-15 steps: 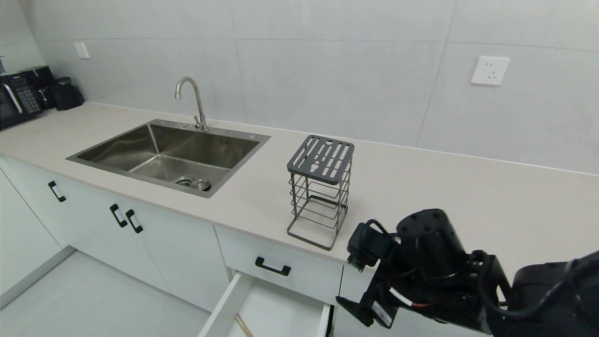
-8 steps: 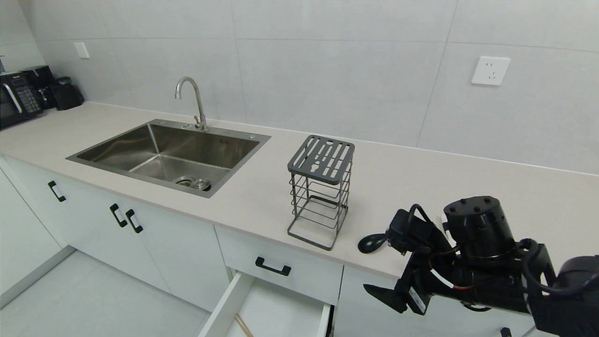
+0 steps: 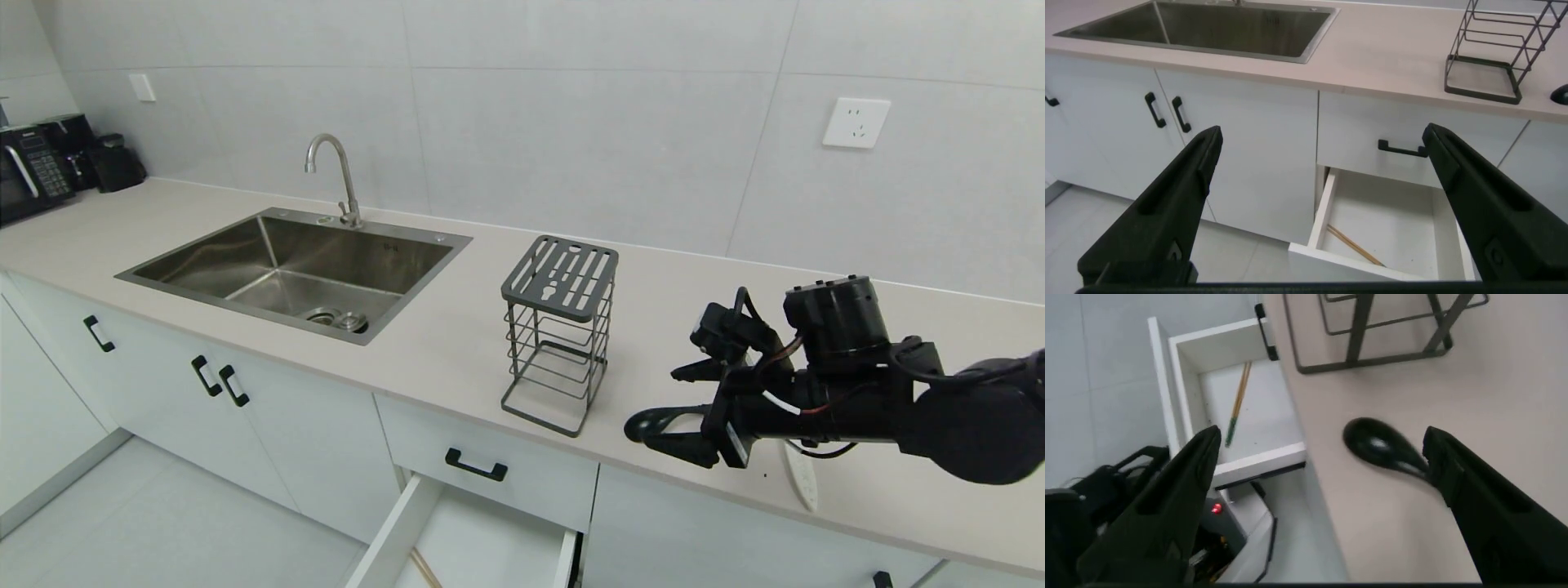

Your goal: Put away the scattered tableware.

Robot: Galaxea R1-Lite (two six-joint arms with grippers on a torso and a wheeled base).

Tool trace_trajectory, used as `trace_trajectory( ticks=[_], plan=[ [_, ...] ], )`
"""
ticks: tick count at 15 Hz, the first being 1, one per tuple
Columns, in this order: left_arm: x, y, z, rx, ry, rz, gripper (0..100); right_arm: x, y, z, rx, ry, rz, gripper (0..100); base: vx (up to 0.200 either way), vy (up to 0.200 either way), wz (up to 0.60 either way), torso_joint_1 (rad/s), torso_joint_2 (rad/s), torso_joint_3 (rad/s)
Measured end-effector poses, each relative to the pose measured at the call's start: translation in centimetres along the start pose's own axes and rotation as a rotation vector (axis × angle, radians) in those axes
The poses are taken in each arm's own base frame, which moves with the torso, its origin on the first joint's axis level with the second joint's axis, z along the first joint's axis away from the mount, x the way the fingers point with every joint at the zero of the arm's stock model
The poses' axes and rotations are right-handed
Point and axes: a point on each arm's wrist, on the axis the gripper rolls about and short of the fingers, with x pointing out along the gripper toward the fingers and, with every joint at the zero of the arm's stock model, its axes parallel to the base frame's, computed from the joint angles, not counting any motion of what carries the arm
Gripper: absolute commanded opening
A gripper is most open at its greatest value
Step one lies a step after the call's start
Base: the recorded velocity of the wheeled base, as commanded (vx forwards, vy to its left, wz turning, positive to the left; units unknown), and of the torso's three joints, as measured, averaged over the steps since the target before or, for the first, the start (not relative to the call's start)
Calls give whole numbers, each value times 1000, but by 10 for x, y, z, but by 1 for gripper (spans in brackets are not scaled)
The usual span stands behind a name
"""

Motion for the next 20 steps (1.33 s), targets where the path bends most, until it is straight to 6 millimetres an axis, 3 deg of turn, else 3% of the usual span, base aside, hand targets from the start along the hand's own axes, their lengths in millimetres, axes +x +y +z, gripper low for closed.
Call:
trace_trajectory(
  ticks=[4,10,20],
  plan=[
    [0,0,0,0,0,0,100,11,-24,-16,-2,27,-34,100,0,0,0,0,0,0],
    [0,0,0,0,0,0,100,34,-38,-35,21,52,-38,100,0,0,0,0,0,0],
    [0,0,0,0,0,0,100,35,-58,-58,45,81,-37,100,0,0,0,0,0,0]
  ],
)
